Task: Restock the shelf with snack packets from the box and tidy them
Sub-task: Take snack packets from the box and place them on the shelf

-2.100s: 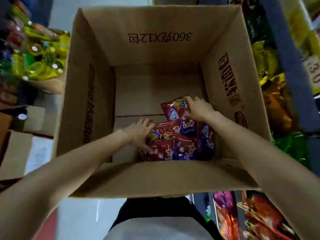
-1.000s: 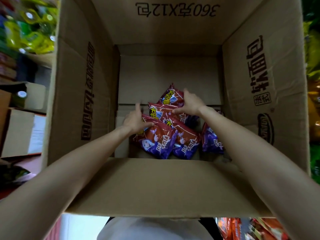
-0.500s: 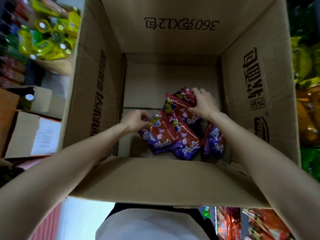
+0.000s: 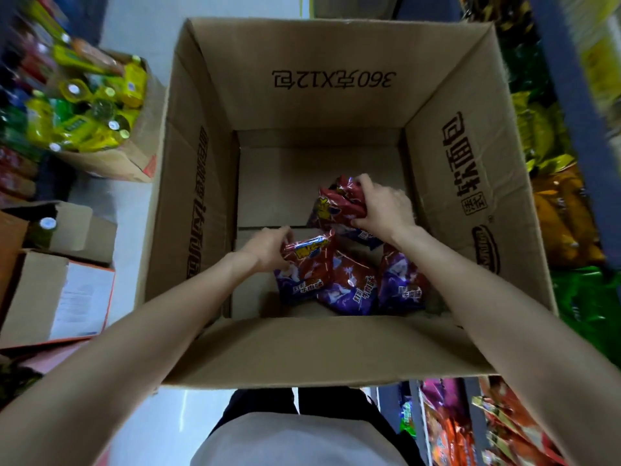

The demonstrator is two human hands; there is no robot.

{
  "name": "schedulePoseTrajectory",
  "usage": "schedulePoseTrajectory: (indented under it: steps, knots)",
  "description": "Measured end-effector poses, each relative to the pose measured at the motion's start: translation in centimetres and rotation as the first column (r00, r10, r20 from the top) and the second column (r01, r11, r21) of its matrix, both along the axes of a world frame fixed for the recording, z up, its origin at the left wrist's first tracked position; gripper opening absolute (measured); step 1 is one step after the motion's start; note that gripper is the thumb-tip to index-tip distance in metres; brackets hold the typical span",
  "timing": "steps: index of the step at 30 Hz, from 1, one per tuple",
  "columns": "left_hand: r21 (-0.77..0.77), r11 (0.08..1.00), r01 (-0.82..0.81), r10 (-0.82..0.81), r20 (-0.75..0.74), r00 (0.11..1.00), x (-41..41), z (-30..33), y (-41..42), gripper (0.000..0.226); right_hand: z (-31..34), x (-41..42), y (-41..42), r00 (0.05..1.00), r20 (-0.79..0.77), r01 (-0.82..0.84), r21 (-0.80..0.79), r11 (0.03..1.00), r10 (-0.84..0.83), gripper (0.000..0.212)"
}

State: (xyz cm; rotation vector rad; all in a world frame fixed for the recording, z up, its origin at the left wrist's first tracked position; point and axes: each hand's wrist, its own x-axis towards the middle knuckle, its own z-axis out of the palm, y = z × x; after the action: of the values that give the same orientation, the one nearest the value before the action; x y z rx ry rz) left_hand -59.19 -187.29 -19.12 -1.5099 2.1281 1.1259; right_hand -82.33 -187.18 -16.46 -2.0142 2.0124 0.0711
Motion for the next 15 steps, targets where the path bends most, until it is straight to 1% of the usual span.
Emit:
schedulePoseTrajectory:
  steps: [2,3,5,6,7,9,11,13,14,15]
  knots:
    - [-0.112,0.994,0.013,-0.017,-0.037,0.999,-0.5,1.6,-0.5,0.047,3.2,-0.5,0.7,0.993,0.074,0.095,-0.086,0.992,-0.088,0.075]
    - [-0.173,0.985,0.007,-0.022,-0.084,0.996,-0.7,2.7,-0.8,0.042,4.9,-0.7,1.4,0.982,0.124,0.156,-0.122,0.980,-0.141,0.076]
    - [-0.272,0.961,-0.046,-0.018,-0.228,0.973,-0.8,5.1,-1.3,0.036,8.2,-1.1,3.2,0.934,0.239,0.311,-0.180,0.933,-0.265,0.079]
    - [-0.297,0.949,-0.102,-0.001,-0.328,0.945,-0.7,6.5,-1.5,0.035,9.6,-1.3,4.3,0.897,0.300,0.392,-0.202,0.897,-0.325,0.079]
    - [-0.300,0.940,-0.164,0.019,-0.433,0.901,-0.6,7.7,-1.7,0.035,11.0,-1.4,5.4,0.855,0.358,0.469,-0.224,0.854,-0.376,0.080]
    - [-0.265,0.930,-0.254,0.034,-0.627,0.778,-0.6,10.3,-2.0,0.033,13.4,-1.6,8.0,0.752,0.472,0.616,-0.255,0.746,-0.460,0.082]
    - [-0.168,0.934,-0.314,0.072,-0.774,0.629,-1.2,12.7,-1.8,0.032,15.6,-1.6,10.7,0.618,0.601,0.747,-0.246,0.618,-0.507,0.083]
    - [-0.047,0.933,-0.357,0.140,-0.866,0.480,-2.3,15.0,-1.3,0.026,17.3,-1.4,13.7,0.480,0.718,0.841,-0.213,0.497,-0.505,0.083]
    - [-0.003,0.932,-0.361,0.161,-0.892,0.423,-3.0,16.0,-0.8,0.021,18.0,-1.3,15.1,0.421,0.769,0.872,-0.197,0.449,-0.481,0.082]
    - [0.037,0.935,-0.352,0.182,-0.903,0.389,-3.8,16.9,-0.3,0.016,18.4,-1.2,16.5,0.369,0.814,0.894,-0.179,0.410,-0.449,0.080]
